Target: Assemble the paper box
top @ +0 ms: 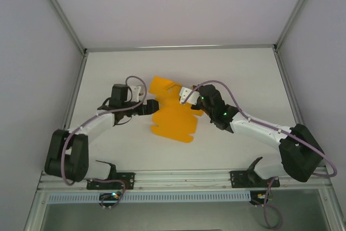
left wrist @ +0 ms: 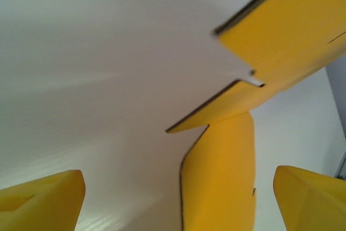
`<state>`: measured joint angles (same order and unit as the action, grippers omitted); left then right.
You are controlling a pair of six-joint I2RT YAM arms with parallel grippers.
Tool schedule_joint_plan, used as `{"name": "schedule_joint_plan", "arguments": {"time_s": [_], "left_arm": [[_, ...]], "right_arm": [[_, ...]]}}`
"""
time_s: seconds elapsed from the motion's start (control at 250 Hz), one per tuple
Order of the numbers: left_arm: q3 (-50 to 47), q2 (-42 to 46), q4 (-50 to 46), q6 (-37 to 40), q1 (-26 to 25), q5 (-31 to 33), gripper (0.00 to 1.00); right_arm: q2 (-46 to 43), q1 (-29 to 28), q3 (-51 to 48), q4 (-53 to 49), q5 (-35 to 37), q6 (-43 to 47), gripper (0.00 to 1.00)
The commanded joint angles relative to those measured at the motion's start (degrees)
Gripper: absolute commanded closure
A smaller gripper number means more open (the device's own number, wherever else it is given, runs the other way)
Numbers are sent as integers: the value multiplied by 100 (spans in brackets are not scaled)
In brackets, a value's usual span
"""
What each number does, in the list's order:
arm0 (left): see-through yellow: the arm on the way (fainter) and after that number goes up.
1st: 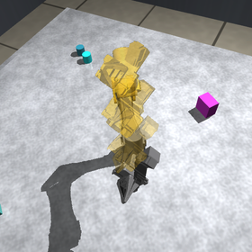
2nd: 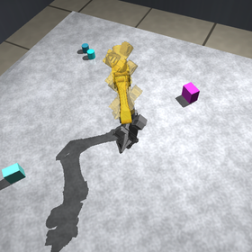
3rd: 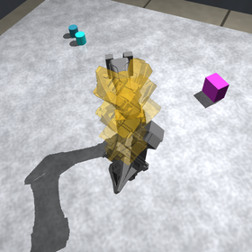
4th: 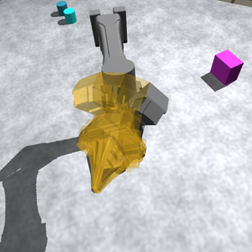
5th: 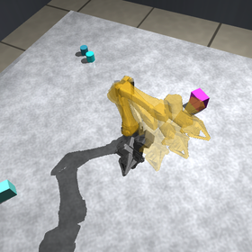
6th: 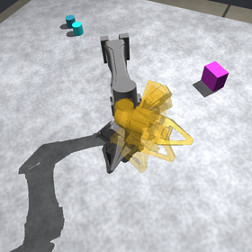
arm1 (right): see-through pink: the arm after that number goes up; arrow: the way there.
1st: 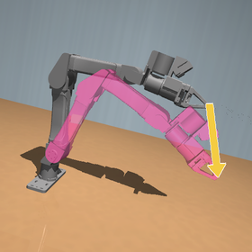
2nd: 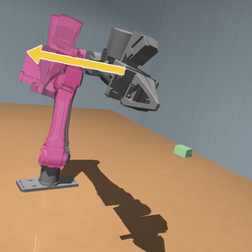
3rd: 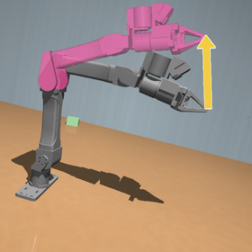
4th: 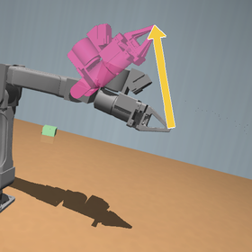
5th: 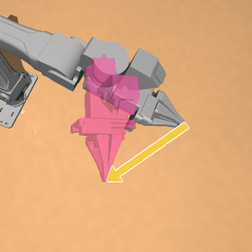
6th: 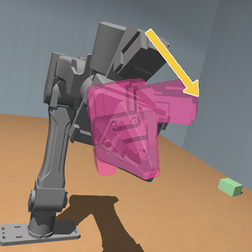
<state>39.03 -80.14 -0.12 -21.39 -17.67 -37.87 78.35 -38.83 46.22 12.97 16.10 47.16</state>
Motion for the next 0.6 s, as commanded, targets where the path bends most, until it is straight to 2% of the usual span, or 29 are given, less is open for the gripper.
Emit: {"name": "schedule_joint_plan", "arguments": {"time_s": [0.0, 0.164, 0.503, 0.595], "left_arm": [[215, -102, 697, 676, 3, -527, 11], [158, -329, 1379, 727, -136, -908, 25], [404, -740, 1287, 1045, -293, -1212, 44], [429, -705, 1147, 1136, -397, -958, 53]], "right_arm": [[-90, 72, 186, -546, -438, -303, 100], [-49, 224, 230, -579, -630, -507, 100], [-30, 318, 430, -745, -969, -643, 100], [-8, 324, 458, -748, -960, -677, 100]]}}
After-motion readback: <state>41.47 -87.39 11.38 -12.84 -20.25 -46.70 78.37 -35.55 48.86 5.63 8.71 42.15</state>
